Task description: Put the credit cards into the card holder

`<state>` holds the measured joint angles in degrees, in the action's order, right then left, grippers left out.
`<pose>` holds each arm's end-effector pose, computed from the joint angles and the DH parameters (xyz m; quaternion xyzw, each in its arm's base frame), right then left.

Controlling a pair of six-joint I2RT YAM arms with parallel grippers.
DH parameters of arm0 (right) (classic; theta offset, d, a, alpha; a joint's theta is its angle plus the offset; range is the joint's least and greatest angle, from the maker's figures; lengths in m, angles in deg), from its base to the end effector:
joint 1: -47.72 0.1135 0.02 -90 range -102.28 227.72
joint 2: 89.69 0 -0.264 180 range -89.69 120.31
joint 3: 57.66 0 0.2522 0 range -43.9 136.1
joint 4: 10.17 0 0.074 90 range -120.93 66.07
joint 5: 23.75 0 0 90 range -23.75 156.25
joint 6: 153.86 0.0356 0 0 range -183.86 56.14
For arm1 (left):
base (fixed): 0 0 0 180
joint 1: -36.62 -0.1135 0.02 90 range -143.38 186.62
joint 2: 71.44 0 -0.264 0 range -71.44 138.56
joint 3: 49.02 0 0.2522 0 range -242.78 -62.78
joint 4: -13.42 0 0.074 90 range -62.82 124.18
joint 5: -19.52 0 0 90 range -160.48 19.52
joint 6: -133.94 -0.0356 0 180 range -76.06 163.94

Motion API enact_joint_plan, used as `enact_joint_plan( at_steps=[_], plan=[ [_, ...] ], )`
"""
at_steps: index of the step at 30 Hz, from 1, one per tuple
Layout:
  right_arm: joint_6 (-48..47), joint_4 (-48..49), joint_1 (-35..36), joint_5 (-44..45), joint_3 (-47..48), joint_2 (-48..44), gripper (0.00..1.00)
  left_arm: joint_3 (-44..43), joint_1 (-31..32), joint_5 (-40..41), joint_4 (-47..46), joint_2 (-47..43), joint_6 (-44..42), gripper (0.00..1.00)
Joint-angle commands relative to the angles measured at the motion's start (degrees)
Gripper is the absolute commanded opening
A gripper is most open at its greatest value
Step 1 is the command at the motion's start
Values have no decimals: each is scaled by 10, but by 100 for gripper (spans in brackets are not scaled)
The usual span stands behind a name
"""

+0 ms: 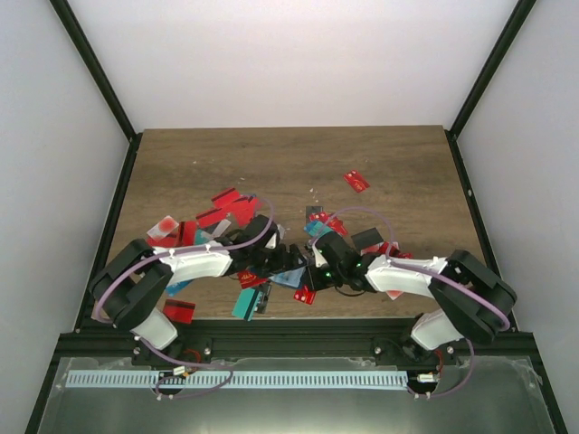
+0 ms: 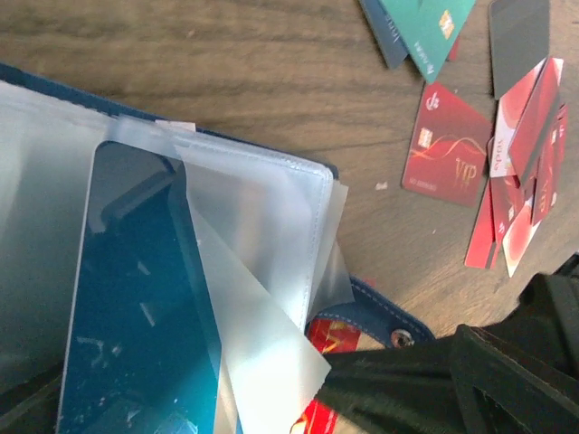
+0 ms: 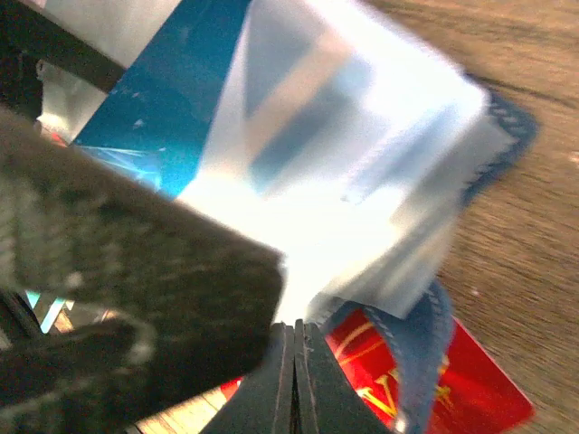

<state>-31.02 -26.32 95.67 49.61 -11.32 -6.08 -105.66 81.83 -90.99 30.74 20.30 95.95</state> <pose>0.1637 0.1967 0.1363 -0.1685 0.9254 0.3059 0.1475 0.2024 -0.2216 0.1473 0.0020 0.9333 -0.3492 0.0831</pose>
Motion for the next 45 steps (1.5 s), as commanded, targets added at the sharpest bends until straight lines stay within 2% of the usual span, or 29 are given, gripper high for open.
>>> enact_joint_plan(
  at_steps=[1,8,12,17,22,28,33,38,45],
  plan=[
    [-14,-16,-16,6,-17,-31,1,25,1,0,72,-27,-27,99],
    [-1,8,-27,-27,-33,-43,1,24,4,-57,94,-37,-54,100],
    [2,9,-28,-32,-30,-50,1,-18,15,-29,201,-23,-101,100],
    [3,3,-29,-26,-27,-61,1,-31,26,-14,294,-51,-106,100],
    [1,-1,-30,-24,-25,-65,1,-83,39,73,427,-62,-149,100],
    [5,7,-30,-36,-22,-64,1,-83,46,85,425,-87,-138,100],
    [11,25,-30,-58,-21,-65,1,-68,46,82,359,-100,-123,99],
    [16,39,-29,-82,-9,-51,1,-54,46,99,304,-78,-102,91],
    [14,37,-28,-81,2,-43,1,-53,50,112,298,-47,-99,90]
  ],
)
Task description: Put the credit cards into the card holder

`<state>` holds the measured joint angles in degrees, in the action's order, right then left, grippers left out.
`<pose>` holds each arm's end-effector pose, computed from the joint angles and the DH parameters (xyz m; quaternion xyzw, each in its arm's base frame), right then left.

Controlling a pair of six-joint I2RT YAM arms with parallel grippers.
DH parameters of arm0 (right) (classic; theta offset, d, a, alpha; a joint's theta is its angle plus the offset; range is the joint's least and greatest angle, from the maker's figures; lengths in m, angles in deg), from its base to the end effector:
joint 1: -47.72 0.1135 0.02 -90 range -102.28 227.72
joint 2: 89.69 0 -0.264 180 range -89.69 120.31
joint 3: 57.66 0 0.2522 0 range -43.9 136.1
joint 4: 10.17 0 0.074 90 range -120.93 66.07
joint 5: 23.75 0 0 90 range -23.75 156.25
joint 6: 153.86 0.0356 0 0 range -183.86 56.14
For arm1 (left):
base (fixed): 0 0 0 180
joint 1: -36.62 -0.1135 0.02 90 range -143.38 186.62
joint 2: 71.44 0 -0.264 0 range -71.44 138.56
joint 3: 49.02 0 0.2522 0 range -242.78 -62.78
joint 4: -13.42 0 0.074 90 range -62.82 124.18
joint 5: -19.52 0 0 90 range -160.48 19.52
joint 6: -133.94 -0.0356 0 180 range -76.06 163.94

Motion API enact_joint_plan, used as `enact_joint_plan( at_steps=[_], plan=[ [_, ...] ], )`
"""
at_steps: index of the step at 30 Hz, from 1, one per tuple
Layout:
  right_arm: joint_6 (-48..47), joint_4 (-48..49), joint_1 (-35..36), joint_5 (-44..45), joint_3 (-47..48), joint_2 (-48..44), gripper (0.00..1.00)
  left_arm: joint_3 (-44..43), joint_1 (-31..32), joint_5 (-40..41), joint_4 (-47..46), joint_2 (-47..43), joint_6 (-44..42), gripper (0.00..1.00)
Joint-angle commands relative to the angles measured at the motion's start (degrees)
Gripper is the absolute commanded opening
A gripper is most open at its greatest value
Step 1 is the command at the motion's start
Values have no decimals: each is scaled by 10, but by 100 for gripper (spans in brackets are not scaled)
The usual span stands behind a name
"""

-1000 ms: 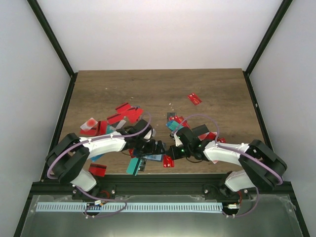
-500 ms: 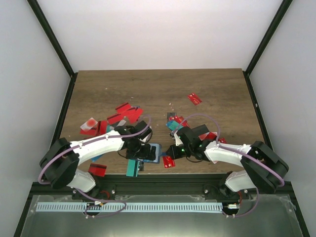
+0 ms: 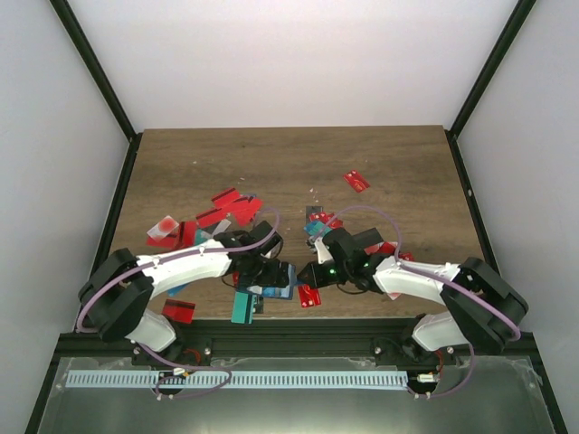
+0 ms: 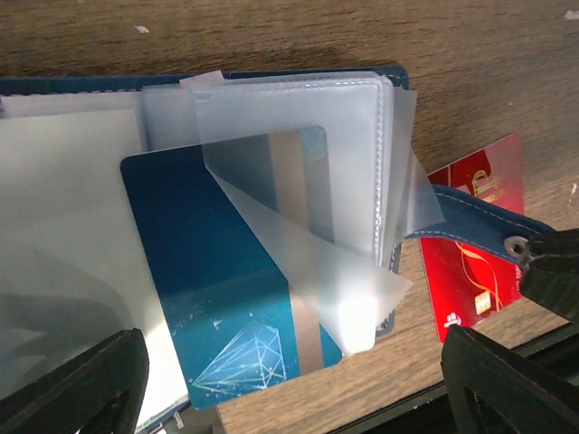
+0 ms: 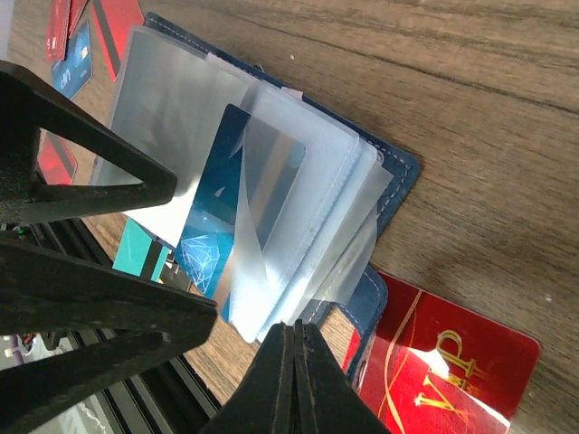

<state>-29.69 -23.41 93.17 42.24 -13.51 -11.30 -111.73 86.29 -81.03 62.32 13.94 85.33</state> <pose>0.1632 0.1864 0.1517 -0.1646 0.8997 0.3760 0.1483 0.1671 -0.2069 0.1760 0.0856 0.9793 -0.1774 0.0469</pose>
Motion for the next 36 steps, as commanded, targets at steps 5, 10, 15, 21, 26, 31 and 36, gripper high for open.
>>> enact_joint_plan(
  at_steps=[5,10,15,21,26,31,36],
  plan=[
    [3,19,2,-11,24,23,1,10,11,22,-26,36,13,90],
    [2,39,3,-15,30,59,1,10,12,12,-54,50,18,90],
    [0,59,4,-22,35,95,1,7,13,9,-76,55,28,90],
    [0,74,5,-28,38,122,1,7,13,3,-106,59,42,90],
    [-1,79,4,-29,40,132,1,5,15,-6,-130,75,50,89],
    [-2,76,4,-23,40,135,1,0,16,0,-150,83,57,89],
    [-3,74,4,-20,39,137,1,5,16,1,-203,77,68,89]
  ],
)
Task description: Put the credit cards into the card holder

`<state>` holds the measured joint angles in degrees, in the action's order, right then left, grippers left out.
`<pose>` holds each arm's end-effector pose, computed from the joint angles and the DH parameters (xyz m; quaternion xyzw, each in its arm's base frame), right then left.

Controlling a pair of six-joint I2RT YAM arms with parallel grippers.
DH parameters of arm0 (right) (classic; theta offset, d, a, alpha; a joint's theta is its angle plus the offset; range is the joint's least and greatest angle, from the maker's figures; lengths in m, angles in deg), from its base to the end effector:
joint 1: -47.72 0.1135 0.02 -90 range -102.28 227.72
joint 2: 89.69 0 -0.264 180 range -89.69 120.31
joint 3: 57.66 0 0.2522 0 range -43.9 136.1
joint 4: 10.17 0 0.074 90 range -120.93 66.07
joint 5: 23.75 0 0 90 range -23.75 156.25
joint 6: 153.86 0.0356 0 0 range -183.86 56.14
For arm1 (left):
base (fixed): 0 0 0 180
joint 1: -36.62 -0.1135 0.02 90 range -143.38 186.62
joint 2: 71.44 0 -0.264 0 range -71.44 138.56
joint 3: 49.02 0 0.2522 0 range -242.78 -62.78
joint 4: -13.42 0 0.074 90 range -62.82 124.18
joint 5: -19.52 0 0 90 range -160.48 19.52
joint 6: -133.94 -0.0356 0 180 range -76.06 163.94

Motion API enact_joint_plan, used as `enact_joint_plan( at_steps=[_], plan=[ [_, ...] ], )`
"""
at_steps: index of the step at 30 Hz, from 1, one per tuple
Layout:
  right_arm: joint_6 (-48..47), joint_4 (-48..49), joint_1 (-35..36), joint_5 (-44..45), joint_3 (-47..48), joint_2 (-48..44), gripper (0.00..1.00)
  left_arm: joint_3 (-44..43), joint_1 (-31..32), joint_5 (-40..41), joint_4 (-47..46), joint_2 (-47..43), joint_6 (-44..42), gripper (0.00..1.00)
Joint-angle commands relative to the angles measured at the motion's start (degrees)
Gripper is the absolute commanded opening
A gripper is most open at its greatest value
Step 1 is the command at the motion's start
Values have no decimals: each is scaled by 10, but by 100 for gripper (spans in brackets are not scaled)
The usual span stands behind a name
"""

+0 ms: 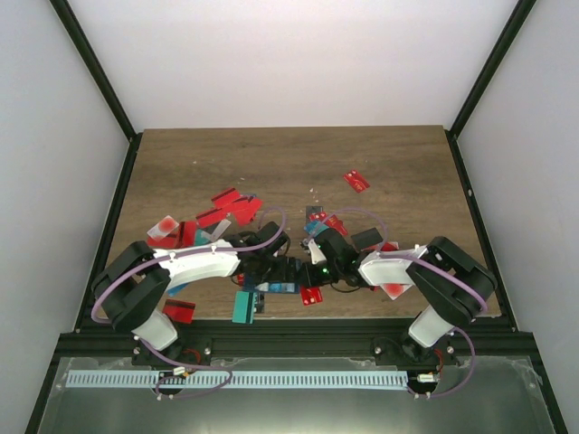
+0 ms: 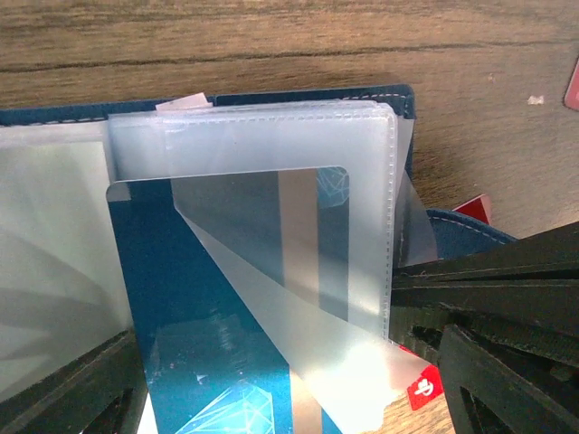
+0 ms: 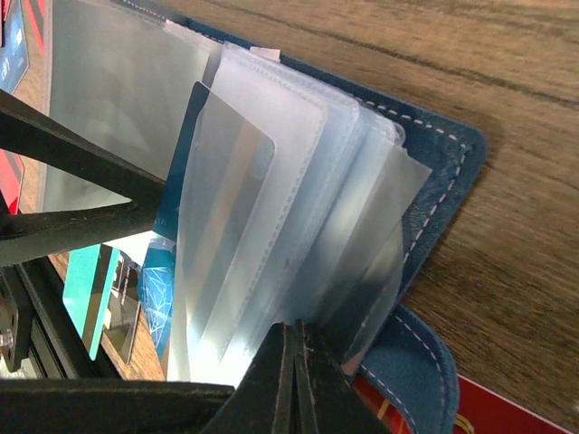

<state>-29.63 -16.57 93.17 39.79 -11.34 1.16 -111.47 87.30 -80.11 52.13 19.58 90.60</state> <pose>0.1784 0.2038 0.1184 -0.1658 0.9055 0.3741 0.1118 0.1781 -0.2268 0.1562 0.0508 0.9758 -0.2017 0.0678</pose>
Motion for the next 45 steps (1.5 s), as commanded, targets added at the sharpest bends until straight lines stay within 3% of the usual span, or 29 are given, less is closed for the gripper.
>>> enact_joint_plan(
  at_steps=[1,19,31,38,45],
  plan=[
    [-5,4,4,5,17,13,1,6,6,-8,-115,18,18,89],
    [-15,-26,1,33,24,-2,1,130,5,4,-333,-132,31,88],
    [-29,-75,-9,57,43,-35,1,135,4,29,-247,-179,-25,89],
    [-24,-77,-10,56,43,-39,1,137,3,43,-236,-149,-37,89],
    [-22,-88,-10,56,45,-51,1,126,3,69,-188,-146,-27,81]
  ],
)
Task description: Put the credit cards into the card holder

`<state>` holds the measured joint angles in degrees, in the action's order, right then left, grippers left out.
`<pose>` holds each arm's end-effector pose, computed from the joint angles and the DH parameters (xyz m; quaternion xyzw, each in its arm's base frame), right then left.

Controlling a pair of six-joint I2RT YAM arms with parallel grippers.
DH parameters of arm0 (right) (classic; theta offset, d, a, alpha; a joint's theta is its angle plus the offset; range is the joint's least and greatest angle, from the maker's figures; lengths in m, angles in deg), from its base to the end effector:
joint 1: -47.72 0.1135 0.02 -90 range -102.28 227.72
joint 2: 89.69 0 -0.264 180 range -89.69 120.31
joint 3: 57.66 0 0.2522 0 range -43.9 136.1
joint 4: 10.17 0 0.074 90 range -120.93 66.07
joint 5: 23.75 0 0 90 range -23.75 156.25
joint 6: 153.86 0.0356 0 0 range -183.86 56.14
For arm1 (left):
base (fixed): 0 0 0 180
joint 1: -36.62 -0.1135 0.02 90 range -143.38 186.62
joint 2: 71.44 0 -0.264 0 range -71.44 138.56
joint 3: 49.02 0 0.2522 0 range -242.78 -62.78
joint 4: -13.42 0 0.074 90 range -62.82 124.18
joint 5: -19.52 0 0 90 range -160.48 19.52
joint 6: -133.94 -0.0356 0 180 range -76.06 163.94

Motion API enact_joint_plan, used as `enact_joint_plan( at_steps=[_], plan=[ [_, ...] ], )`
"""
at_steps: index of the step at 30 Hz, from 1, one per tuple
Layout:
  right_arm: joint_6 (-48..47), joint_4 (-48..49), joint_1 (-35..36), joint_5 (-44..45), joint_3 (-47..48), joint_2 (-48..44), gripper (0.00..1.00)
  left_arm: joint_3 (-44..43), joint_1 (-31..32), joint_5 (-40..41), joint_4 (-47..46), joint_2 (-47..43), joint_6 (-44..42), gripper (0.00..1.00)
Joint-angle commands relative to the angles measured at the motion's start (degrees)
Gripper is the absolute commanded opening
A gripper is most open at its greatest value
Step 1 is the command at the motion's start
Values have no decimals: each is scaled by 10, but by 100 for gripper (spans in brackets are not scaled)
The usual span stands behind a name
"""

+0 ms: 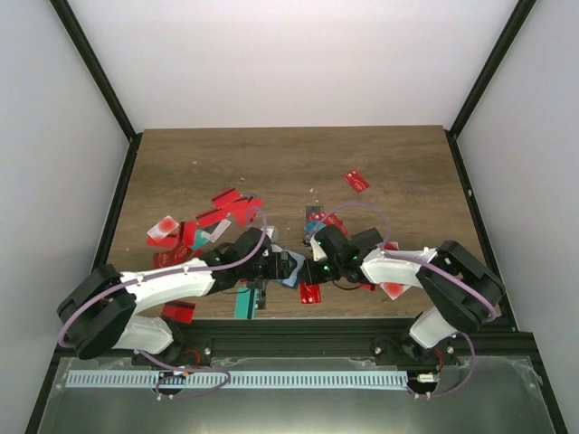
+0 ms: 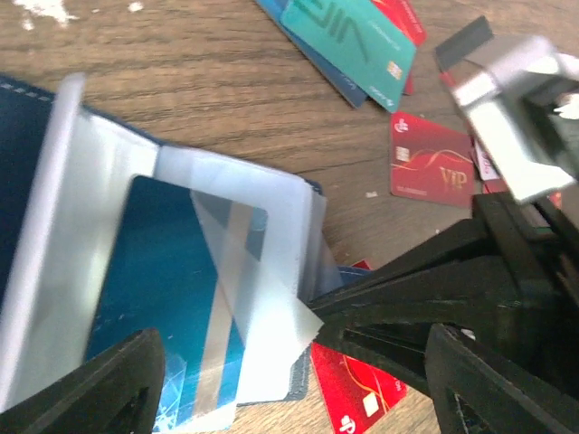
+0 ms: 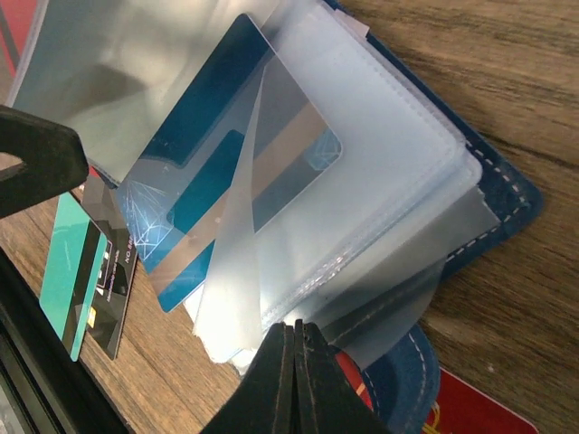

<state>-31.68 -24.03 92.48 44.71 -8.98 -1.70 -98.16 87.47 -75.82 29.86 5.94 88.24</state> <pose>0.1826 0.1995 0.1318 -0.1608 0.9200 0.3319 0.1327 0.1630 -0.2055 0.1748 0.0706 0.9193 -0.3131 0.2279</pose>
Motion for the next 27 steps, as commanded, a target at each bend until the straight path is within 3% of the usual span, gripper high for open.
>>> enact_joint_plan(
  at_steps=[1,5,9,15,21,27],
  plan=[
    [-2,-14,-3,8,22,-25,1,-7,1,30,46,-15,-2,79],
    [-8,-25,-3,12,35,-33,1,-1,5,16,77,-38,1,67],
    [-19,-38,-6,24,57,-35,1,16,6,6,111,-74,2,64],
    [-31,-59,-18,55,101,1,1,36,7,-3,133,-99,3,44],
    [-22,-88,-19,67,131,27,1,7,6,76,212,-115,-38,34],
    [26,-70,-19,39,97,12,14,-23,7,46,198,-74,-110,27]
  ],
)
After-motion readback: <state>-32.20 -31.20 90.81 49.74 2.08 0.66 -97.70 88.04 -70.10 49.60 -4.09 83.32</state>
